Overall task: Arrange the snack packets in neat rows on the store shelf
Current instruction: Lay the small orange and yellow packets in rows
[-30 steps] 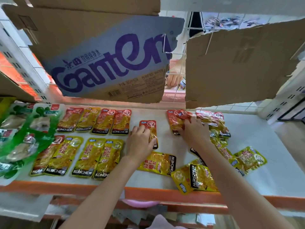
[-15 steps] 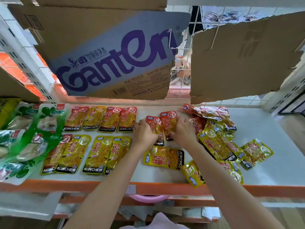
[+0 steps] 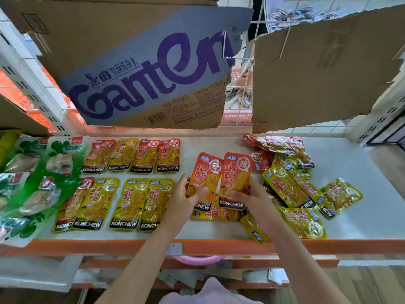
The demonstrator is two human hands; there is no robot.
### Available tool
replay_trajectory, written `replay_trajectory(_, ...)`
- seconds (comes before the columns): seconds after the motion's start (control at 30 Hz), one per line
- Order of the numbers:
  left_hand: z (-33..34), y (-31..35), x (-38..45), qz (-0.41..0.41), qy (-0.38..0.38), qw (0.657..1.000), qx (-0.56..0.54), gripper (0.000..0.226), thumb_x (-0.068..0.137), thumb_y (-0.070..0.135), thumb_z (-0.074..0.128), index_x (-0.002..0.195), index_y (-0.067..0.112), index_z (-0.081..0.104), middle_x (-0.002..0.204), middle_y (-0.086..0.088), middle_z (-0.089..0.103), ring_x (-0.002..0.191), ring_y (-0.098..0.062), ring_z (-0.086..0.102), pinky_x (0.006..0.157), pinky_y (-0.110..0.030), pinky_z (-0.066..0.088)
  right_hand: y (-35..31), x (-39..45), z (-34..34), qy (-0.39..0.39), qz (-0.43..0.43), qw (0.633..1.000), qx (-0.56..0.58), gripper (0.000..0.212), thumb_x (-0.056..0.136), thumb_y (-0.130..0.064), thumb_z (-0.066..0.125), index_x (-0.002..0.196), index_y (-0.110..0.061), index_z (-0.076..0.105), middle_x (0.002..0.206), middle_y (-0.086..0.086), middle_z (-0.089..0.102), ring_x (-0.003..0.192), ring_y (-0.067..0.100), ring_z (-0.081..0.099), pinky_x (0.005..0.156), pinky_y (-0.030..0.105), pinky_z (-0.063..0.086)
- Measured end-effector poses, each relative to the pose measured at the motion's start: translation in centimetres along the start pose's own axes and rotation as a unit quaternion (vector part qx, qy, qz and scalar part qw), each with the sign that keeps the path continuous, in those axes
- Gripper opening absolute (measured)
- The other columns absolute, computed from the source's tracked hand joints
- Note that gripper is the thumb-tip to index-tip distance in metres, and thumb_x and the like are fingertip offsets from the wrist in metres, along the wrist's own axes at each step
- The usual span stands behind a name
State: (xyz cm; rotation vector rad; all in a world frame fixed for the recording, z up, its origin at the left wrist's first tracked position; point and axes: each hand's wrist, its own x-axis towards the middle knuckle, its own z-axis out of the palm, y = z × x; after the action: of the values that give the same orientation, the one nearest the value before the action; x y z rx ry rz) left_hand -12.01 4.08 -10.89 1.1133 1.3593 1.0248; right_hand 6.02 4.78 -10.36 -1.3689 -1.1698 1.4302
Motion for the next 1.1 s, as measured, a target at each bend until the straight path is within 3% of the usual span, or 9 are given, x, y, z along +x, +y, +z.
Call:
replay_trajectory(0.13,-0.4,-0.5,-0.2,-0.013,0.007,0.999,-0.039,0.026,0.084,0.014,0.065,0.106,0.012,0.051,0.105,-0.007,0.067,0.092,-0.020,0.067,0.081,-0.038,0.055,0.7,0.0,0.0,-0.005,0.001,1.000,-0.017,0.037,0.081,0.000,0.066,0.109,-0.023,0.059,0.105,0.003,0.070,0.097,0.021,0.066,0.089,0.046,0.051)
replay_trajectory(0.3,-0.5,-0.4,-0.1,-0.016,0.013,0.999,-0.030,0.033,0.081,0.006,0.068,0.103,0.018,0.047,0.104,-0.007,0.065,0.092,-0.021,0.066,0.081,-0.036,0.055,0.6,0.1,0.0,-0.016,0.009,0.999,-0.048,0.031,0.081,-0.007,0.068,0.107,-0.021,0.060,0.102,0.001,0.071,0.094,0.020,0.067,0.086,0.041,0.052)
replay_trajectory(0.43,-0.5,0.5,1.7,0.017,0.037,0.995,0.094,0.057,0.079,0.002,0.069,0.115,0.019,0.028,0.120,-0.005,0.051,0.102,-0.019,0.059,0.075,-0.021,0.048,-0.8,1.9,0.6,0.022,0.018,0.984,-0.178,0.021,0.083,-0.015,0.068,0.099,-0.021,0.055,0.096,-0.002,0.067,0.088,0.017,0.063,0.080,0.035,0.051)
replay_trajectory(0.5,-0.4,1.0,3.5,0.052,0.057,0.976,0.203,0.063,0.079,0.002,0.068,0.122,0.016,0.023,0.127,-0.010,0.046,0.109,-0.025,0.055,0.075,-0.023,0.044,-1.6,3.5,1.1,0.036,0.024,0.974,-0.222,0.024,0.082,-0.017,0.068,0.098,-0.020,0.051,0.091,-0.003,0.061,0.088,0.020,0.061,0.076,0.038,0.052)
replay_trajectory(0.6,-0.3,1.9,6.2,0.088,0.094,0.943,0.308,0.057,0.079,0.003,0.065,0.126,0.008,0.033,0.124,-0.014,0.045,0.113,-0.029,0.049,0.084,-0.031,0.041,-2.3,5.9,1.8,0.053,0.042,0.954,-0.291,0.032,0.083,-0.020,0.069,0.107,-0.009,0.050,0.102,0.007,0.061,0.095,0.025,0.059,0.075,0.036,0.050)
replay_trajectory(0.77,-0.9,3.2,8.4,0.065,0.102,0.835,0.536,0.054,0.086,0.034,0.061,0.130,0.012,0.038,0.127,-0.013,0.049,0.118,-0.031,0.047,0.084,-0.041,0.045,-2.5,7.9,2.7,0.069,0.030,0.894,-0.442,0.044,0.084,-0.039,0.065,0.107,-0.006,0.046,0.110,0.015,0.060,0.100,0.031,0.058,0.070,0.035,0.043)
replay_trajectory(0.87,-1.4,3.4,8.8,0.051,0.085,0.797,0.596,0.060,0.087,0.049,0.056,0.134,0.017,0.037,0.135,-0.015,0.043,0.126,-0.032,0.038,0.091,-0.041,0.041,-2.9,8.1,3.0,0.074,0.008,0.850,-0.521,0.049,0.087,-0.048,0.057,0.111,-0.007,0.045,0.115,0.015,0.058,0.106,0.033,0.056,0.070,0.033,0.036)
replay_trajectory(1.0,-2.0,3.2,8.8,0.027,0.073,0.776,0.626,0.064,0.087,0.059,0.048,0.139,0.023,0.037,0.141,-0.018,0.035,0.129,-0.035,0.034,0.098,-0.043,0.036,-3.4,8.4,3.1,0.070,0.001,0.823,-0.563,0.052,0.088,-0.051,0.054,0.114,-0.008,0.043,0.120,0.013,0.057,0.111,0.032,0.054,0.078,0.036,0.040)
replay_trajectory(1.1,-1.9,2.8,8.2,0.048,0.079,0.796,0.599,0.057,0.090,0.054,0.047,0.136,0.023,0.040,0.138,-0.016,0.035,0.125,-0.033,0.038,0.099,-0.042,0.036,-3.2,8.1,2.6,0.073,-0.001,0.838,-0.541,0.047,0.089,-0.051,0.052,0.109,-0.009,0.042,0.113,0.013,0.059,0.105,0.033,0.057,0.076,0.037,0.042)
